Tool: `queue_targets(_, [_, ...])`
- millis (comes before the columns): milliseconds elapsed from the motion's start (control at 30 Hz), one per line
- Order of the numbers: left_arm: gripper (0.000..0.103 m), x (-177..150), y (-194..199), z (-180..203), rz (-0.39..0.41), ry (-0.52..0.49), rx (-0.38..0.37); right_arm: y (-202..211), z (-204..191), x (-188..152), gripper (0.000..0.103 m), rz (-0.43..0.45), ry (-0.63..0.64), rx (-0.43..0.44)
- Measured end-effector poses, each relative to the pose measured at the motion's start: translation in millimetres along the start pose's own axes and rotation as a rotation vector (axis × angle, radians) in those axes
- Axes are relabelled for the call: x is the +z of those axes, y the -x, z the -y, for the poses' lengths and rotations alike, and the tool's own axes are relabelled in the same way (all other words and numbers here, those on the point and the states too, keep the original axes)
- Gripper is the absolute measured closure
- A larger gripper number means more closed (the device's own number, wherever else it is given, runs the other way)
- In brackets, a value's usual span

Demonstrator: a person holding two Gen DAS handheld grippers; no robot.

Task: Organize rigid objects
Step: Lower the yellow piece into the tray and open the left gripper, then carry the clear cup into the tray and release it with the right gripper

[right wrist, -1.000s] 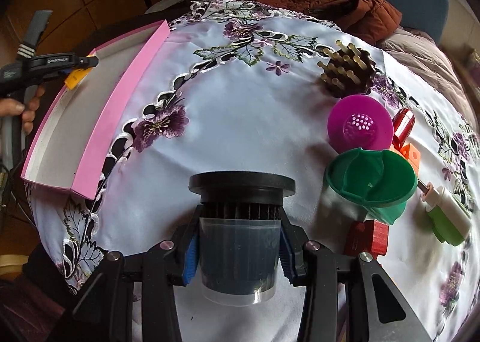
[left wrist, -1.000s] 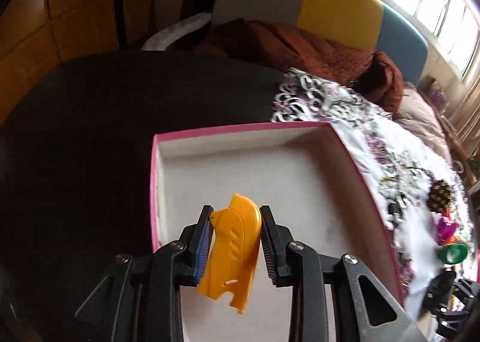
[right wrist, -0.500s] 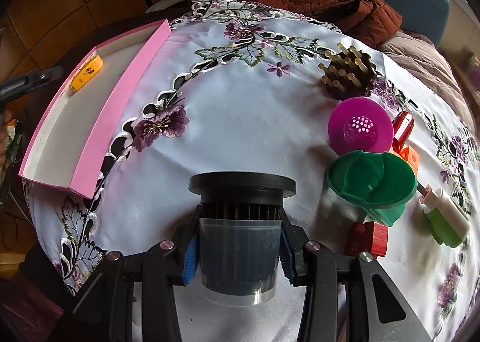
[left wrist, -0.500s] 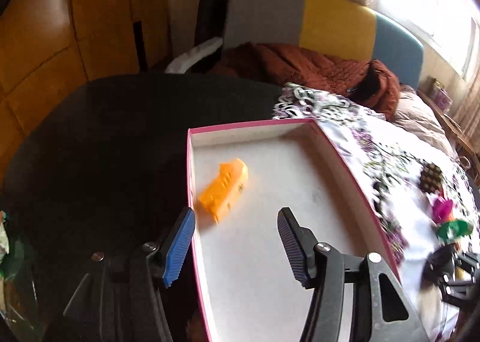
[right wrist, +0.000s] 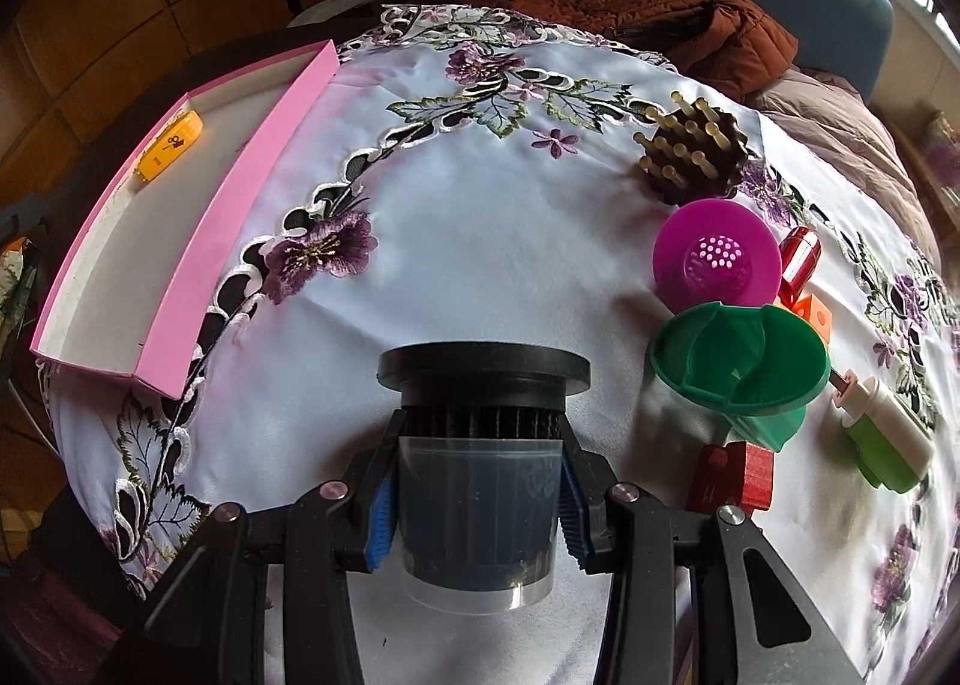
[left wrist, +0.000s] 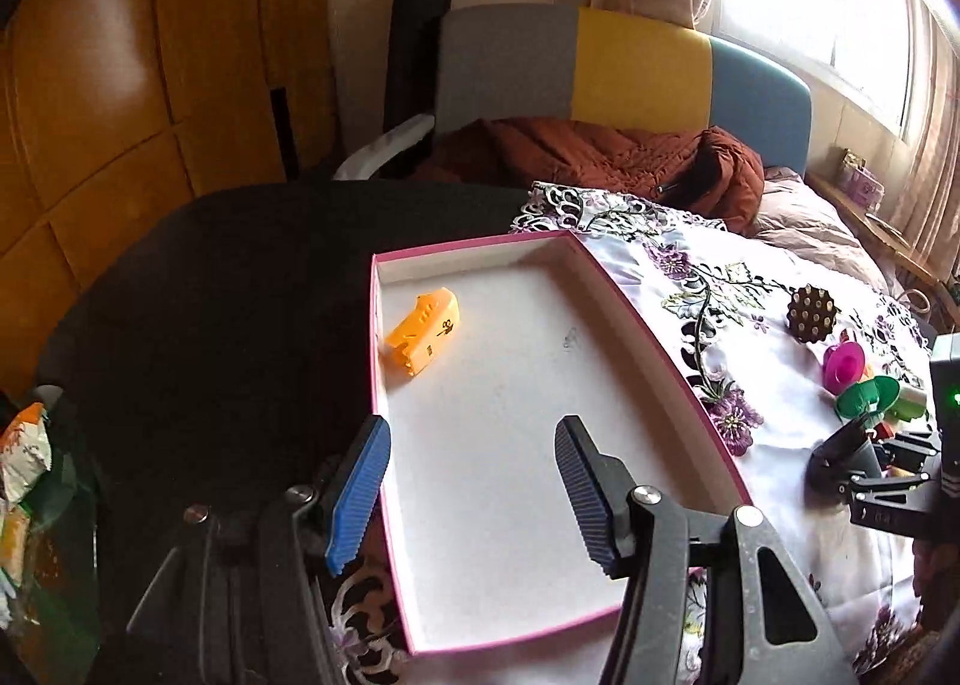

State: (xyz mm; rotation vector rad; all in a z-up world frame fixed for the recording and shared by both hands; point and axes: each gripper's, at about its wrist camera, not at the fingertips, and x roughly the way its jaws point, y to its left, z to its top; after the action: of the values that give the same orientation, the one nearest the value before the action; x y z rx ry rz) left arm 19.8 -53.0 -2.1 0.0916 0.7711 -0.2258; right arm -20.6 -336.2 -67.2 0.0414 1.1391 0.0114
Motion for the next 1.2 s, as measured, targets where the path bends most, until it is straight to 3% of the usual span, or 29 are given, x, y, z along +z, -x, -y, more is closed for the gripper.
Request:
queue_targets(333, [0.045,-3,16,-12,0.035,-0.013,0.042,4,-6,-3,0.059,0.039,-0.077,-0.051])
queue_targets(733, [0.045,-8,25,-29,0.042,0.005,0.054,10,-37,12,0.059,0.089,-0.082,-0.007])
queue_targets(967, [0.045,-14,19,-42,0.014,0.046,0.046,34,-70,50,0.059,0.158,-0.033,0.093])
queue_targets(1200, [0.045,-25,11,-74,-0.034,0.128,0.079,15,-143,80,0.059,0.123,0.113,0.199])
